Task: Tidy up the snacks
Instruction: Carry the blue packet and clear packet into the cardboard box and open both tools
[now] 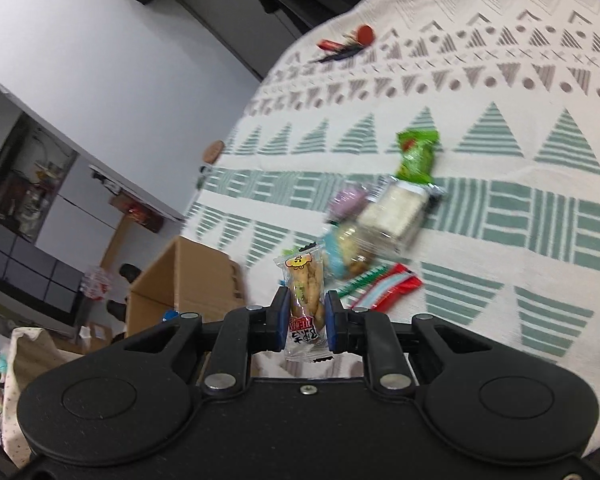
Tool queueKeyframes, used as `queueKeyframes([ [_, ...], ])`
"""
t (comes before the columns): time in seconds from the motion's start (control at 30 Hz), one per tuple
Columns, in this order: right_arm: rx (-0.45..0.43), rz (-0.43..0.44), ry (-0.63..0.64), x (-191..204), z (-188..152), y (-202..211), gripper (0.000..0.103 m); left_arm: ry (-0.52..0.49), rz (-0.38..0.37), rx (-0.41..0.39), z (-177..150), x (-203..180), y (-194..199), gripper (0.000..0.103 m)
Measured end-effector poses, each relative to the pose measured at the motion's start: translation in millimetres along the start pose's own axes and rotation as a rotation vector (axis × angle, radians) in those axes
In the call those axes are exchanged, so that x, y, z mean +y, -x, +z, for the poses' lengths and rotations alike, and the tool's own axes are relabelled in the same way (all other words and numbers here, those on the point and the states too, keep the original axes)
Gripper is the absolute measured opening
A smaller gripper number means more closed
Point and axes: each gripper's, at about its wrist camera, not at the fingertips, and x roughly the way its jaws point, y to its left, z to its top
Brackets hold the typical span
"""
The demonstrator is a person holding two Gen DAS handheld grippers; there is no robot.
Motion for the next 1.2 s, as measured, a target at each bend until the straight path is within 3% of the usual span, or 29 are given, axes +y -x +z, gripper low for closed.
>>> queueKeyframes([
  [0.37,-0.040,0.086,0.039,29,0,6,0.018,0.008,0.004,-0.045,22,22,26,0.034],
  [0.77,-0.043,0.154,0.099,66,-7,-1,0.018,0.066,0.033,-0.069,43,70,38,0.034],
  [1.2,0.000,0.233,0.148,102,-20,-20,0.018,0.146,0.037,-0.028,52,122,23,0.034],
])
